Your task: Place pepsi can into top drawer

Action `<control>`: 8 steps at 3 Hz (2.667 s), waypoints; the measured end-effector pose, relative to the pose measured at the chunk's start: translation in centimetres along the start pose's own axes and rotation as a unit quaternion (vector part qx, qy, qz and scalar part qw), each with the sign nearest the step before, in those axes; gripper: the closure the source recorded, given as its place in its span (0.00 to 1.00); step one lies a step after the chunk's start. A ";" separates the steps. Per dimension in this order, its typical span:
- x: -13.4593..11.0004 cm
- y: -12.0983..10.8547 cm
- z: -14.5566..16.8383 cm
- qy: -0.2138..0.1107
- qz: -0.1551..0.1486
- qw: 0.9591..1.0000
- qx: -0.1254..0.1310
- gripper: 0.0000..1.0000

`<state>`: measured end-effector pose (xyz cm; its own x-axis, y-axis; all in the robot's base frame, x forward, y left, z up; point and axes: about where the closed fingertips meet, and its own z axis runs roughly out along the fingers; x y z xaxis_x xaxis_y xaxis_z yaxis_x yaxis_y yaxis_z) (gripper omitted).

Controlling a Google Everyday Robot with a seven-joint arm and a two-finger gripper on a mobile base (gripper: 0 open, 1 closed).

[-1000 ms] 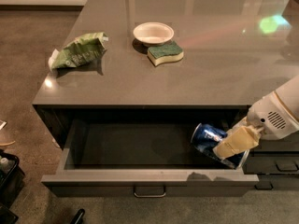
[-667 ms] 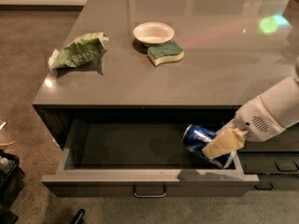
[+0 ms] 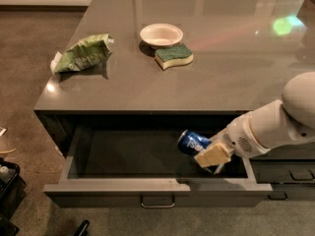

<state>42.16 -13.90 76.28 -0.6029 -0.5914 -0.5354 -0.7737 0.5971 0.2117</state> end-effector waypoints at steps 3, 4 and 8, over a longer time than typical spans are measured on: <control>-0.7 -3.2 2.7 -0.007 0.006 0.999 0.044 1.00; -0.5 -5.0 5.0 -0.008 0.015 0.998 0.067 1.00; 1.1 -7.7 7.8 -0.008 0.052 0.992 0.116 0.89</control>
Offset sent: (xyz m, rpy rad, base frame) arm 0.0160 -0.0001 -0.0074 -0.0169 -0.0313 -0.0303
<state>49.00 -14.91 67.65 -0.6721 -0.5136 -0.5333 -0.6415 0.7636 0.0730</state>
